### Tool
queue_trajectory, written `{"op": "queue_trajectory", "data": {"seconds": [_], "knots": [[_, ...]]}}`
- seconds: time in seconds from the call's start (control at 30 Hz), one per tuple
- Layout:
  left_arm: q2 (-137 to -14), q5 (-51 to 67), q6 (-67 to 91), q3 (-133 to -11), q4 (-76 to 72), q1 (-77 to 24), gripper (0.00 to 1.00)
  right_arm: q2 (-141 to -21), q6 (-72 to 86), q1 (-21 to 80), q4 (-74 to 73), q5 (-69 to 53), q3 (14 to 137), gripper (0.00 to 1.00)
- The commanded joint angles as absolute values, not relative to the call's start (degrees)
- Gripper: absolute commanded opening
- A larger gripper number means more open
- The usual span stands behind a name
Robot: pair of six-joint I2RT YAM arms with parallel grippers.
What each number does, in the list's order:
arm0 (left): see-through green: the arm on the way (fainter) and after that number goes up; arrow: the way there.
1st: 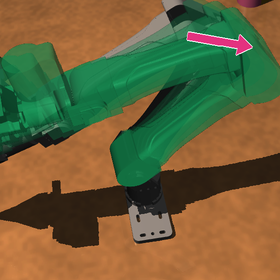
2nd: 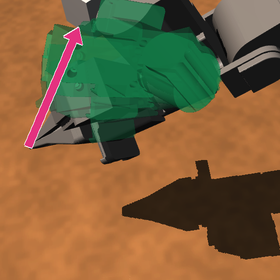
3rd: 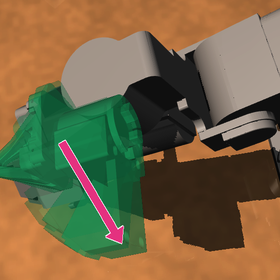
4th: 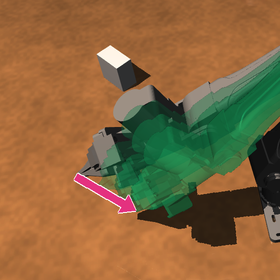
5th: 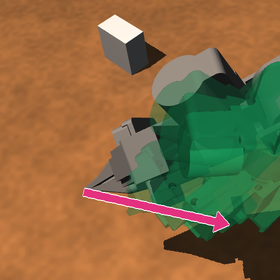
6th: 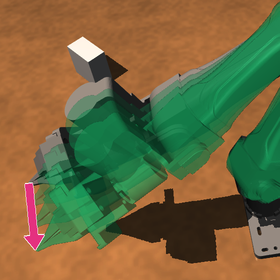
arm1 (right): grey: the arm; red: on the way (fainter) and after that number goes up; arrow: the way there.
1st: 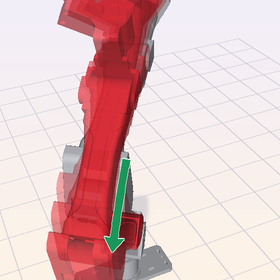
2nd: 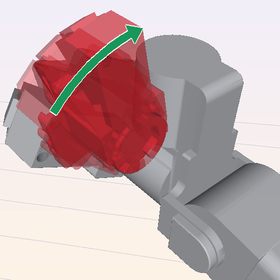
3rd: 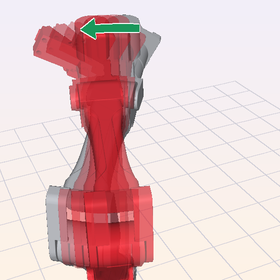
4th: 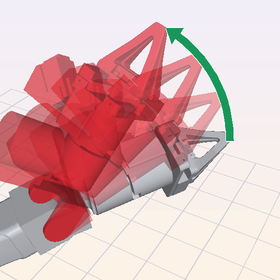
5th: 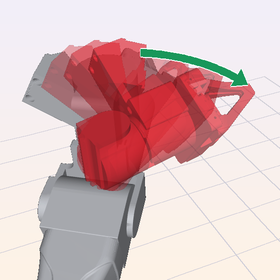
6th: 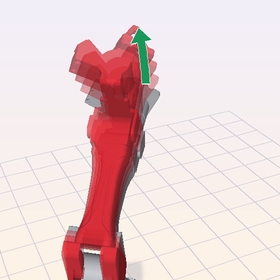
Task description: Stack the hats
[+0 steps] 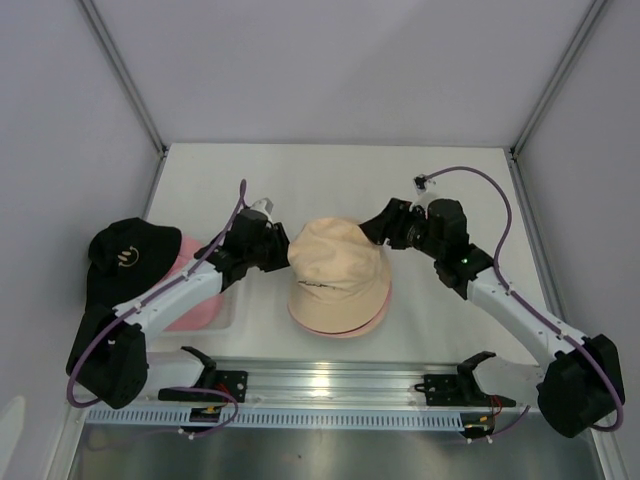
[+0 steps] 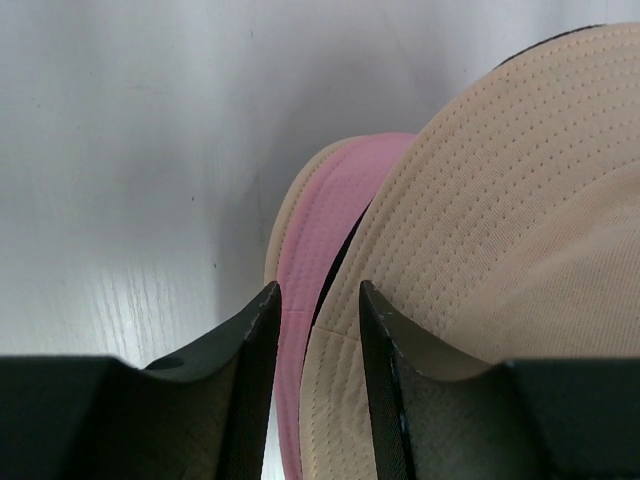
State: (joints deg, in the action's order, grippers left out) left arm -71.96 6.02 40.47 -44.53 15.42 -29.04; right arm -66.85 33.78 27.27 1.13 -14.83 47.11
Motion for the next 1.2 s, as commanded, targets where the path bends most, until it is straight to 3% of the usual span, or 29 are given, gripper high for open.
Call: {"op": "queue_trajectory", "data": {"seconds": [0.0, 0.3, 0.4, 0.43, 0.5, 0.57, 0.67, 1.0, 1.17], "knots": [[-70.1, 4.8, 37.9, -45.9, 9.6, -29.7, 0.41, -63.0, 30.3, 28.7, 5.5, -14.1, 44.0, 0.67], [-64.7, 0.3, 32.0, -44.6, 0.9, -29.7, 0.43, -59.9, 30.4, 31.2, 7.4, -13.0, 39.1, 0.66], [-65.7, -1.8, 30.7, -45.8, 0.4, -29.6, 0.44, -59.7, 29.8, 31.6, 4.5, -6.6, 39.1, 0.69], [-66.1, -2.3, 30.2, -46.2, 1.0, -29.7, 0.44, -59.7, 31.2, 31.6, 0.6, -3.4, 40.1, 0.74], [-67.0, -4.5, 28.6, -48.5, 4.0, -29.6, 0.44, -61.2, 35.4, 29.2, -8.0, 5.0, 42.8, 0.75], [-66.2, -6.0, 27.1, -49.6, 5.9, -29.6, 0.45, -62.3, 39.2, 21.6, -15.1, 2.4, 45.6, 0.74], [-64.6, -7.3, 27.4, -51.7, 10.0, -28.8, 0.48, -60.6, 38.6, 14.9, -9.3, -6.8, 42.5, 0.74], [-55.4, -3.7, 31.9, -54.7, 26.0, -27.8, 0.54, -61.6, 33.3, 13.1, 12.3, -30.4, 36.6, 0.72], [-51.1, 3.5, 35.1, -52.0, 30.1, -27.8, 0.54, -68.2, 32.3, 13.3, 24.2, -34.6, 35.3, 0.73]]}}
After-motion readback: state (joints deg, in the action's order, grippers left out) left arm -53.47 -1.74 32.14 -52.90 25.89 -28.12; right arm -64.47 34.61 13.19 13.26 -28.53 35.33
